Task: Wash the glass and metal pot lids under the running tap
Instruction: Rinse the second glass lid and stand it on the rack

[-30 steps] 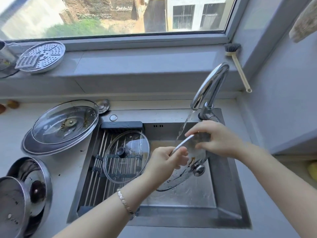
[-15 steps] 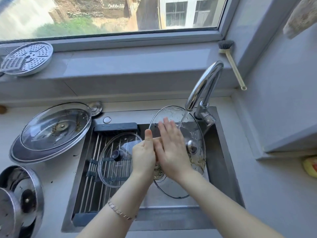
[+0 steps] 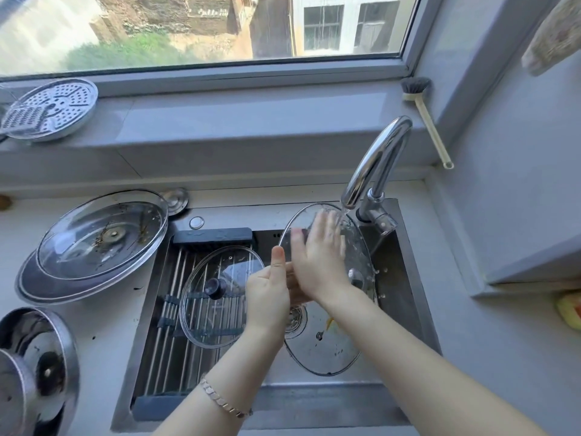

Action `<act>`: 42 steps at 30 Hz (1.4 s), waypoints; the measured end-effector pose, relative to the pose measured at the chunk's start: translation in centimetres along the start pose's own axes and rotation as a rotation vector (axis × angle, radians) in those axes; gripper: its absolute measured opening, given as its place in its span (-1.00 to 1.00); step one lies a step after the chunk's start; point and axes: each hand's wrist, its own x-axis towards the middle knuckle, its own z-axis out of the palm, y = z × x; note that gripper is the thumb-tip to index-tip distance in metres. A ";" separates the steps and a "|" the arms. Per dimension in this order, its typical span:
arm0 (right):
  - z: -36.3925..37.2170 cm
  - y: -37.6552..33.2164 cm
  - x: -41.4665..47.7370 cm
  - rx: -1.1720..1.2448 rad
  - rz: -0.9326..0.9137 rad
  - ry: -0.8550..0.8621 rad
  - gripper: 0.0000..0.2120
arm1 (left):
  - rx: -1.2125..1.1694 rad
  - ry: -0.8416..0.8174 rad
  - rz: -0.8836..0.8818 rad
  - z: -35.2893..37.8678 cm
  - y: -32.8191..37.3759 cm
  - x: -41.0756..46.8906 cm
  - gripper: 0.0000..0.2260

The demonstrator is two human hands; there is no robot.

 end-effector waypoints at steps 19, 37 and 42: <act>0.2 7.8 -2.4 -0.069 -0.162 -0.013 -0.43 | -0.392 0.200 -0.190 -2.6 -0.7 1.1 -0.51; -2.4 9.9 -1.7 -0.209 -0.055 -0.039 -0.32 | -0.441 0.235 -0.169 -3.3 -0.8 1.5 -0.53; 1.0 6.4 -7.1 -0.335 -0.495 -0.063 -0.29 | -0.469 0.236 -0.210 -2.5 -0.6 2.1 -0.52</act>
